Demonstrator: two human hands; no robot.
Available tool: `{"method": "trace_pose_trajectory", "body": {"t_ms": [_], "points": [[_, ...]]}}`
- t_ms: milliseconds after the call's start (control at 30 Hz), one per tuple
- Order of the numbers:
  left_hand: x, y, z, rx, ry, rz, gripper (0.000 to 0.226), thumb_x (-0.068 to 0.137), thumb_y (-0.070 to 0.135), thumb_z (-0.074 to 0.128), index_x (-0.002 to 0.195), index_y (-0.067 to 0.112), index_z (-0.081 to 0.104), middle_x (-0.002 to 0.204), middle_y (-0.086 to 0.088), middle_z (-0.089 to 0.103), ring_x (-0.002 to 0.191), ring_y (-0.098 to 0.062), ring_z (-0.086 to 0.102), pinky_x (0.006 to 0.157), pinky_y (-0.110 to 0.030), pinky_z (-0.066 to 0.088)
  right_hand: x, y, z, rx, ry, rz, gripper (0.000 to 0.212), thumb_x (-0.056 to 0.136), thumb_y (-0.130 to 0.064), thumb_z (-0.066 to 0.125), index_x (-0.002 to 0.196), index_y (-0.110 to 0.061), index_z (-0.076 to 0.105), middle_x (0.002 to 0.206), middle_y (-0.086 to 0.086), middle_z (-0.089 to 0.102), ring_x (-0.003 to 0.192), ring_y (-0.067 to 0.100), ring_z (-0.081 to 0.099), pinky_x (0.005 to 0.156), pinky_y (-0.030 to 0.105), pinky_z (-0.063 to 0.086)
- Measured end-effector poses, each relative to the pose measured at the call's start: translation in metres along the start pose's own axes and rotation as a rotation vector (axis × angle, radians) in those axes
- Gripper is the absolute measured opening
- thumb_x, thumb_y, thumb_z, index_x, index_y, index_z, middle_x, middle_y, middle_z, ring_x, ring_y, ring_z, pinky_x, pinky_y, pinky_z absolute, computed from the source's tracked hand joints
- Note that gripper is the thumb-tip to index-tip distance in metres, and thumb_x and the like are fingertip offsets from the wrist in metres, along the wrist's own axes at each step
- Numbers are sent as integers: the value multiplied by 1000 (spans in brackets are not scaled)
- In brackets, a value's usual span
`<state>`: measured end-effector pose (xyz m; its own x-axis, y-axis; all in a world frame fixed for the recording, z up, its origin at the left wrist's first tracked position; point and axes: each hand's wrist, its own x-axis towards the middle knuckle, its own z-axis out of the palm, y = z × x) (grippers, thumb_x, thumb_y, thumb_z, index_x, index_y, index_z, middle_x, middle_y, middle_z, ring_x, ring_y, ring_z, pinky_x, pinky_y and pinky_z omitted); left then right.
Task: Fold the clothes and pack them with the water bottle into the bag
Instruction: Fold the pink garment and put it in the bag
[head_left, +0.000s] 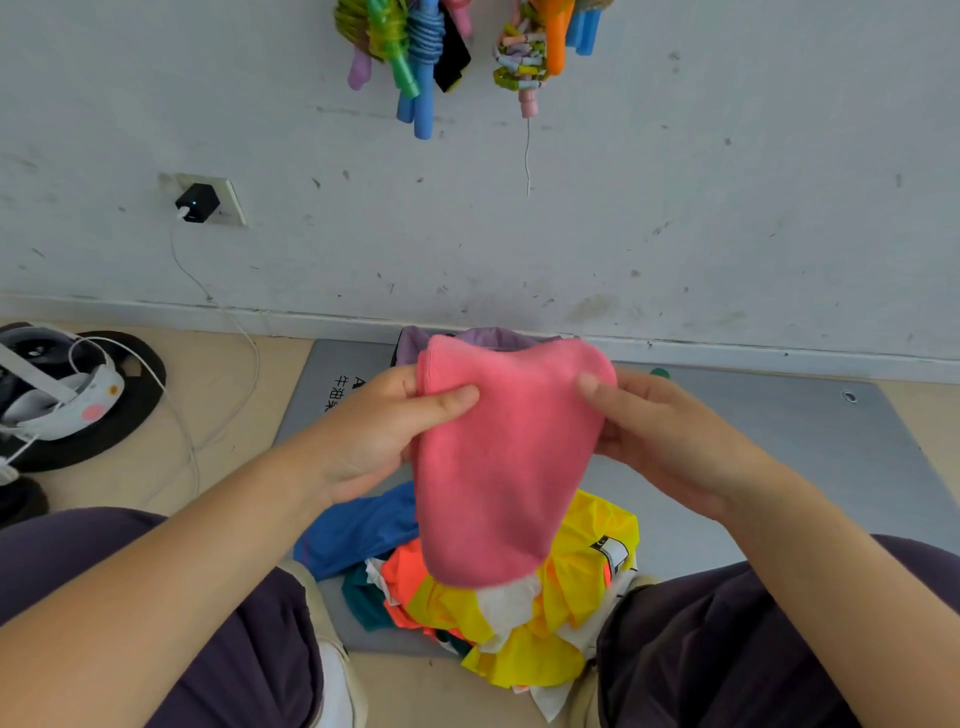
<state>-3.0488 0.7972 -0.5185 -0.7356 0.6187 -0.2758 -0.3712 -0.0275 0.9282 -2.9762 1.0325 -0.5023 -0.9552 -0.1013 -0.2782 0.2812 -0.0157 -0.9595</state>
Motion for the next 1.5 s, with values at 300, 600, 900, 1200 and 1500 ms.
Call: {"method": "trace_pose_trajectory", "body": {"t_ms": [300,600,900,1200,1500], "points": [[2,5,9,159,226,183,29,92,20,62,120,20,62,99,7,76,88,-7,72,66,-15,52,0,-1,8,-87,306,-160,16,91,-29,65,107,-27,68,86,23,69,73,25,64,71,44,53],[-2,6,4,176,186,257,28,86,26,65,113,32,71,88,10,72,79,-2,65,68,-14,51,3,1,4,77,198,-172,38,75,-22,75,111,-22,64,77,4,70,67,14,63,64,25,52],[1,5,-5,524,304,359,32,81,9,76,103,31,69,87,9,76,79,-1,70,68,-11,51,6,2,4,-190,286,-255,31,81,1,73,106,-16,70,75,-10,75,58,-3,61,56,7,45],[3,8,-13,873,345,349,6,83,38,73,81,32,71,83,9,64,74,-3,57,65,-18,44,1,-3,-1,-749,329,-292,9,85,-31,71,84,-30,63,88,-1,58,77,8,55,70,19,45],[-3,6,6,84,107,-6,60,71,63,67,105,14,71,92,-4,71,81,-10,67,70,-26,52,-3,-2,8,-264,304,-205,27,90,-55,48,72,-36,53,59,-20,42,54,1,39,51,17,39]]}}
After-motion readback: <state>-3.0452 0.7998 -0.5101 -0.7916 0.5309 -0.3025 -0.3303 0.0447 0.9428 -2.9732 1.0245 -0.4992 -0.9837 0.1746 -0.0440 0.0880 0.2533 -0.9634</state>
